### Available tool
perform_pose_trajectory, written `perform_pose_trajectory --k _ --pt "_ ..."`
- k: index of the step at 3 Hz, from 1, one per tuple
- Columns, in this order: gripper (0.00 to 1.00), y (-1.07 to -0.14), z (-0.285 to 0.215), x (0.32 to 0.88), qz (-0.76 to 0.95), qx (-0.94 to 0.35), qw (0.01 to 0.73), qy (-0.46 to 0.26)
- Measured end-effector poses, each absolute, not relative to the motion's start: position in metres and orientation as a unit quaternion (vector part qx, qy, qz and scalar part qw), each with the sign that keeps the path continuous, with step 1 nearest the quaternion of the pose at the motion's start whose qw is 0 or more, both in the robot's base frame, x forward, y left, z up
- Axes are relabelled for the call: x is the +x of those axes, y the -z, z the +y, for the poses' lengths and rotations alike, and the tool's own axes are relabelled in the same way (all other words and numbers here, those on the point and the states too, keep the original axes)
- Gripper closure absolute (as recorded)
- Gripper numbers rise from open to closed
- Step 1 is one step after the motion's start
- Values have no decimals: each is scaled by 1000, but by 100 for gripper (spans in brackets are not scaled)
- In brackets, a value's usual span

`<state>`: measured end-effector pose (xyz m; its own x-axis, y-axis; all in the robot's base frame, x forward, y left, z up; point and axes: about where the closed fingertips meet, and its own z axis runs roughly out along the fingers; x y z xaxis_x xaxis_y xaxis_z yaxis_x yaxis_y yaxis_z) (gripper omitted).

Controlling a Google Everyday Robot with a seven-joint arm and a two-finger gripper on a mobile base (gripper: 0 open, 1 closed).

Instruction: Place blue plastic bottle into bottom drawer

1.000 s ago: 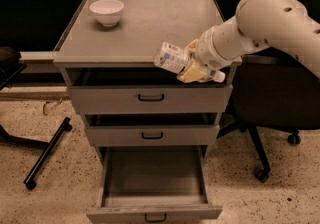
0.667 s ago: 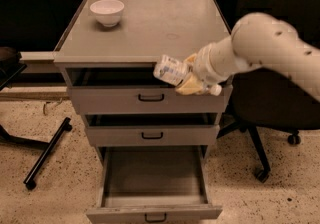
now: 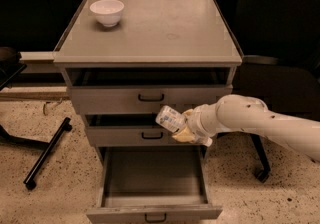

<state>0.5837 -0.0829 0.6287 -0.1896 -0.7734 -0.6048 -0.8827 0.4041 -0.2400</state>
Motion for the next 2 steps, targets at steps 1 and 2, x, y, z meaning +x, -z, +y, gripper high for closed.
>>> perform_pose_trajectory --k 1,2 --pt "100 -629 -83 584 767 -540 337 -81" --pt "100 -576 -88 581 774 -527 336 -101"
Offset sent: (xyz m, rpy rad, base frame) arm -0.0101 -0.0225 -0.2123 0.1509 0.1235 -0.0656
